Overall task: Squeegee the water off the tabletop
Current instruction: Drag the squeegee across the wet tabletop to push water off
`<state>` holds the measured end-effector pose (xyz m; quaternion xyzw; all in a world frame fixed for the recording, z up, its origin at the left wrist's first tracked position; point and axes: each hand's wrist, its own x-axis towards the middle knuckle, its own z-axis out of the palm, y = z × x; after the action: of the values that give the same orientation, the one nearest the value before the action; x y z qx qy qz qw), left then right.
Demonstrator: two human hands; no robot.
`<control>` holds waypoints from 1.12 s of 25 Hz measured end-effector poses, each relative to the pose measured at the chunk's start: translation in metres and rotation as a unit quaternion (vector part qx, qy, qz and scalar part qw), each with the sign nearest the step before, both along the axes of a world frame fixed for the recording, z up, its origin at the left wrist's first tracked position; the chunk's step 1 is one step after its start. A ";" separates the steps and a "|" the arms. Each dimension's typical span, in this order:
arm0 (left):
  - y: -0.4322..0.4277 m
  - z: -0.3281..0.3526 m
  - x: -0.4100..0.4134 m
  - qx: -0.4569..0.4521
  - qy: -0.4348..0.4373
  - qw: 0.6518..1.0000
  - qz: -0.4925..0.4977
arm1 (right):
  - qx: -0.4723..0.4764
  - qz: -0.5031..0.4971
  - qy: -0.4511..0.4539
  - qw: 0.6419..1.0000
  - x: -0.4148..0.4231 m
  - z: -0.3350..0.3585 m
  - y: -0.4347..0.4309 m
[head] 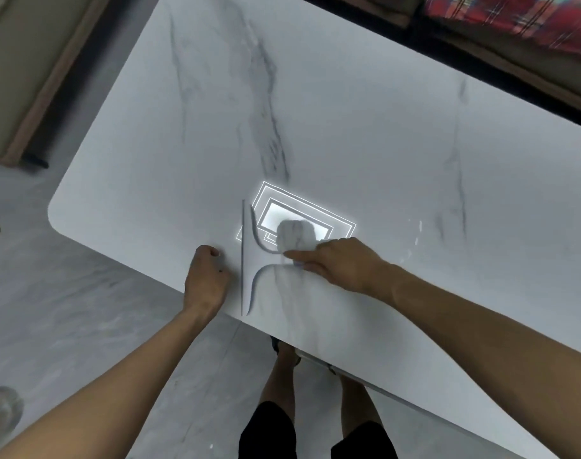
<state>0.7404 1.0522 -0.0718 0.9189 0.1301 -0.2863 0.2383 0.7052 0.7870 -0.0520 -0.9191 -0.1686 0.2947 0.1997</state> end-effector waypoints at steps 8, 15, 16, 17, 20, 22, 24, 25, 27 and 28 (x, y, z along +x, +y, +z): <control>-0.105 0.005 -0.054 -0.051 0.059 0.984 -0.161 | -0.065 -0.272 -0.013 0.960 -0.110 0.023 -0.148; -0.161 0.000 -0.122 -0.029 0.091 0.980 -0.175 | -0.099 -0.341 0.002 0.935 -0.213 0.036 -0.222; -0.166 0.002 -0.128 -0.030 0.096 0.982 -0.162 | -0.101 -0.343 0.001 0.934 -0.221 0.037 -0.229; -0.169 0.004 -0.134 -0.030 0.100 0.983 -0.148 | -0.100 -0.350 0.000 0.931 -0.226 0.040 -0.235; -0.168 0.012 -0.146 -0.024 0.093 0.989 -0.110 | -0.058 -0.414 0.004 0.908 -0.235 0.054 -0.242; -0.163 0.018 -0.153 -0.025 0.063 0.992 -0.106 | -0.043 -0.433 -0.004 0.900 -0.239 0.062 -0.243; -0.156 0.023 -0.160 -0.030 0.031 0.995 -0.095 | -0.033 -0.423 -0.006 0.905 -0.242 0.069 -0.238; -0.152 0.025 -0.162 -0.029 0.015 0.996 -0.081 | -0.018 -0.409 -0.004 0.912 -0.240 0.071 -0.230; -0.141 0.024 -0.164 -0.016 -0.015 0.999 -0.039 | 0.003 -0.309 0.000 0.951 -0.232 0.070 -0.202; -0.135 0.022 -0.163 -0.006 -0.031 0.999 -0.020 | 0.007 -0.232 0.005 0.973 -0.227 0.066 -0.185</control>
<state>0.5772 0.9175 -0.0493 0.9283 0.1023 -0.2632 0.2420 0.4783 0.6019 0.0137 -0.9304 0.0483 0.2435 0.2698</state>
